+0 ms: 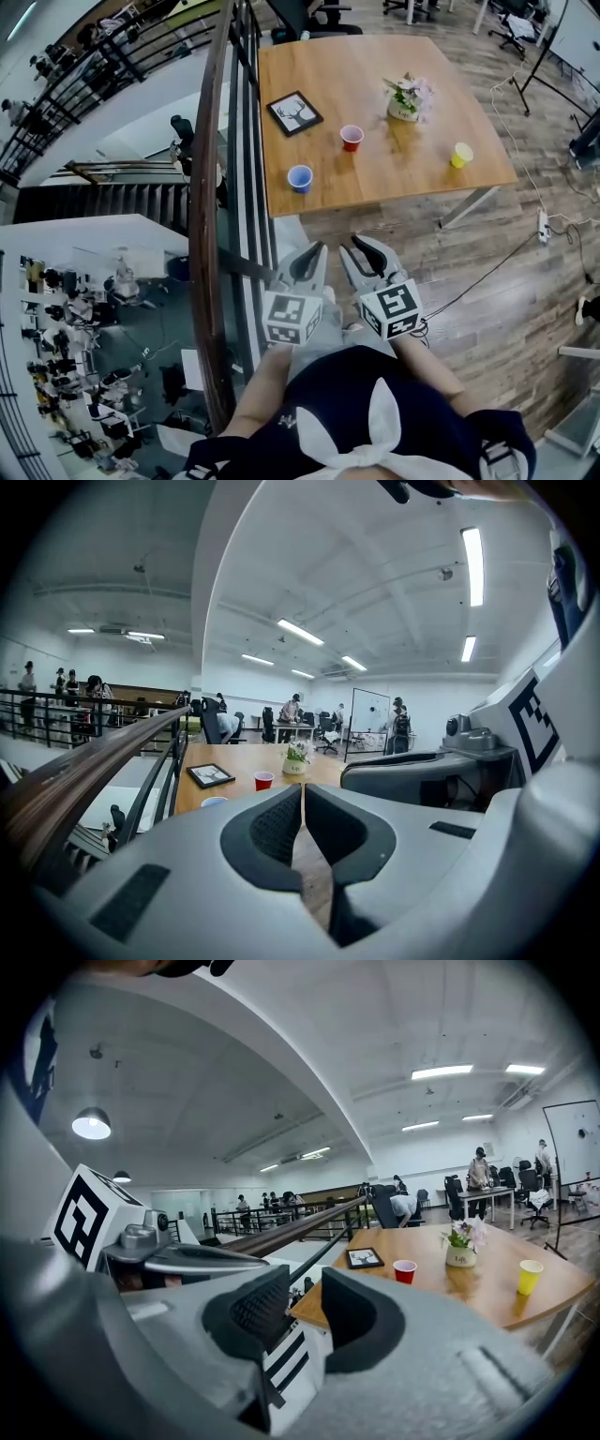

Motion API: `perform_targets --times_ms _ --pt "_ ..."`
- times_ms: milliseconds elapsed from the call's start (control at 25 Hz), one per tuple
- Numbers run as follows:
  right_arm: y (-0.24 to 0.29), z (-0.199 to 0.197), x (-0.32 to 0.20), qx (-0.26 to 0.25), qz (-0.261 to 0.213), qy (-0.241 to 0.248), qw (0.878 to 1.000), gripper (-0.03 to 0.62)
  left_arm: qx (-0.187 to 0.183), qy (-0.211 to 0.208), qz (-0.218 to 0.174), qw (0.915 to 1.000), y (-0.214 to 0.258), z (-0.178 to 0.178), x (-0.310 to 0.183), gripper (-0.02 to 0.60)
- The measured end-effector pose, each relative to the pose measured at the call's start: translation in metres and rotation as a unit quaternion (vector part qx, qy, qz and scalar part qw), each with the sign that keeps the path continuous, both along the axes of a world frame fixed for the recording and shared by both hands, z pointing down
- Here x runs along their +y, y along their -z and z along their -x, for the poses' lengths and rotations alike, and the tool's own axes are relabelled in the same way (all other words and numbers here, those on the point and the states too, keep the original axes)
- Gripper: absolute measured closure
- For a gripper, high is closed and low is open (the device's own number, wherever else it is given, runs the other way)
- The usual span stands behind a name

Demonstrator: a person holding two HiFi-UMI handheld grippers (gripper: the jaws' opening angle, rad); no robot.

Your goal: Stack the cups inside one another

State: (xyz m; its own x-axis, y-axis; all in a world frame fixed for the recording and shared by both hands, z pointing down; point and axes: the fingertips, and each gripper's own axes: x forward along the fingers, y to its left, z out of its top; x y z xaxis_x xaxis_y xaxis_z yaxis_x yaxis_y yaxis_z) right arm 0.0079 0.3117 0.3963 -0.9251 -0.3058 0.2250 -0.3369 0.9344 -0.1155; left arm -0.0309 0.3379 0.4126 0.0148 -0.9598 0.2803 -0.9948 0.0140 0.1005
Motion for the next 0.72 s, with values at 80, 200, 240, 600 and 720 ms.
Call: perform_targets --times_ms 80,200,240,600,720 --pt "0.000 0.007 -0.007 0.001 -0.003 0.004 1.000 0.469 0.001 0.002 -0.001 1.0000 -0.001 0.007 -0.007 0.554" --pt "-0.001 0.020 -0.015 0.005 -0.004 0.007 1.000 0.432 0.004 0.003 0.001 1.0000 -0.003 0.021 -0.016 0.554" --pt "-0.001 0.025 -0.017 0.007 -0.004 0.009 1.000 0.423 0.006 0.003 0.002 1.0000 -0.004 0.026 -0.018 0.554" --pt "-0.011 0.067 -0.050 0.033 -0.004 0.010 0.999 0.369 0.008 0.004 0.013 0.9999 -0.012 0.072 -0.044 0.554" --pt "-0.016 0.085 -0.059 0.042 0.000 0.013 0.999 0.348 0.006 0.004 0.014 0.9999 -0.010 0.092 -0.053 0.554"
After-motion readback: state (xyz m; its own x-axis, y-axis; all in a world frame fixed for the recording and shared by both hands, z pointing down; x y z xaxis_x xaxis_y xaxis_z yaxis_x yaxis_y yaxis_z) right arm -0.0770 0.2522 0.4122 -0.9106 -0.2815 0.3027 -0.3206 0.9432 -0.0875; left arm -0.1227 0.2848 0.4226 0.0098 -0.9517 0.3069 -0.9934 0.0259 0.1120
